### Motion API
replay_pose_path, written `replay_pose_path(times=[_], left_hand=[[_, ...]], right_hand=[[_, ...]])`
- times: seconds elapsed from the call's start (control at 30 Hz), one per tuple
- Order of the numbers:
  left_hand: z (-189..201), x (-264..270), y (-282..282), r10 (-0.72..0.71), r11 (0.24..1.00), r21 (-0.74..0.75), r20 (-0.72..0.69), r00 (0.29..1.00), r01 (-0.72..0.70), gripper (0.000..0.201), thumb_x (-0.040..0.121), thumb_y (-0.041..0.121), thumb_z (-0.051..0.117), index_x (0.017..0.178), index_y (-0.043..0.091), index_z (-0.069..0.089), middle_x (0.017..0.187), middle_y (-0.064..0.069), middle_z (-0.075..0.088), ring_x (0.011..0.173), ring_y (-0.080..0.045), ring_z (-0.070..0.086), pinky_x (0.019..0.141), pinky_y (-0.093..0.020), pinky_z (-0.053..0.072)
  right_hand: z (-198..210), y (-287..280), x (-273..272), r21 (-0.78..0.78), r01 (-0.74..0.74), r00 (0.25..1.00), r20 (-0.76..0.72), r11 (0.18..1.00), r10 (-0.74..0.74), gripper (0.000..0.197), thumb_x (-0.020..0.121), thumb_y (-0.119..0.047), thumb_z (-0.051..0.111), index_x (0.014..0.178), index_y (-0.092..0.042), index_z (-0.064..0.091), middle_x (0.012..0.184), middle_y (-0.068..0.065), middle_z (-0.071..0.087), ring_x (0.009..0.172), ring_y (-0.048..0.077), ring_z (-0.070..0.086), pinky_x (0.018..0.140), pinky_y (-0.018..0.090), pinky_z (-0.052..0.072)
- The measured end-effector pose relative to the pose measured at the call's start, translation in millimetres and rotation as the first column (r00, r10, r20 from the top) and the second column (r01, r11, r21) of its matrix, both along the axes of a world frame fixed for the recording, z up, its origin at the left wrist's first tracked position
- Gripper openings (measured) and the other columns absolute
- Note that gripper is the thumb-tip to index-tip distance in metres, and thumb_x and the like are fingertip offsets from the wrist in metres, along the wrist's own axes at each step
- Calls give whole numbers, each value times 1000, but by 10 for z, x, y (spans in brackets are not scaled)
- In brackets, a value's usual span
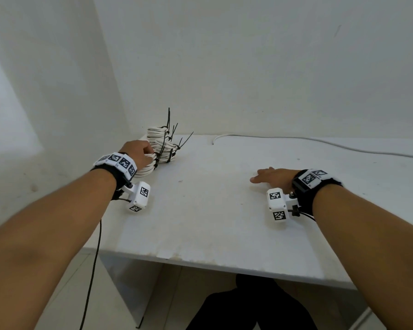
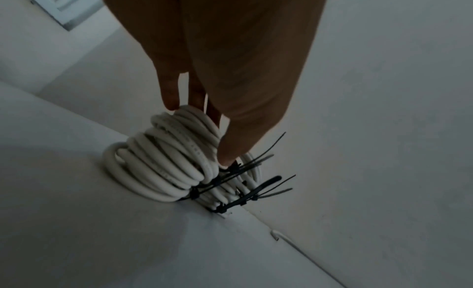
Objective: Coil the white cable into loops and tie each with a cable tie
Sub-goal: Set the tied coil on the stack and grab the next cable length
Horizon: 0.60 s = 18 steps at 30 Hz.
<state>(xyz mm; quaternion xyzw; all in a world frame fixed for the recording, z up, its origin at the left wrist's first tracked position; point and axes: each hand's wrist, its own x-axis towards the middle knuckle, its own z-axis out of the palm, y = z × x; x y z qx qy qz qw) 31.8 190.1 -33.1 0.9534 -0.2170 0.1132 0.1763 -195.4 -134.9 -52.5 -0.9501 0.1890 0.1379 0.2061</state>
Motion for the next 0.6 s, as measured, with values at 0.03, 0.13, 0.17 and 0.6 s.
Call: replay_pose_path(times=[0.03, 0.13, 0.17, 0.6], left_hand=[[7, 3, 8, -11, 1000, 4, -9, 1000, 12, 23, 85, 15, 68, 107, 15, 69, 113, -8, 67, 105, -27, 59, 83, -26, 41], [36, 2, 36, 13, 1000, 9, 42, 999, -14, 16, 84, 24, 69, 99, 22, 74, 107, -7, 66, 101, -29, 60, 86, -33, 47], [44, -15, 22, 20, 999, -39, 87, 996, -17, 11, 84, 23, 69, 94, 23, 73, 102, -7, 64, 99, -30, 59, 87, -36, 48], [73, -182, -1706, -334, 937, -155, -138, 932, 313, 10, 89, 23, 62, 92, 24, 71, 95, 0, 70, 91, -20, 66, 77, -26, 50]], right_hand=[[-14, -29, 24, 8, 7, 1000, 8, 1000, -8, 51, 106, -35, 36, 155, -31, 22, 165, -5, 7, 152, 18, -5, 110, 28, 30], [5, 35, 9, 24, 16, 1000, 8, 1000, -16, 72, 96, -55, 47, 156, -26, 20, 165, 0, 9, 152, 19, 1, 102, 29, 39], [2, 44, 21, 37, 50, 999, -2, 998, -50, 90, 84, -73, 51, 156, -26, 21, 164, 0, 11, 151, 20, 8, 100, 30, 42], [2, -521, 52, -140, 381, 924, 24, 914, -381, 120, 56, -95, 52, 145, -16, 39, 142, 11, 49, 122, 33, 51, 99, 38, 40]])
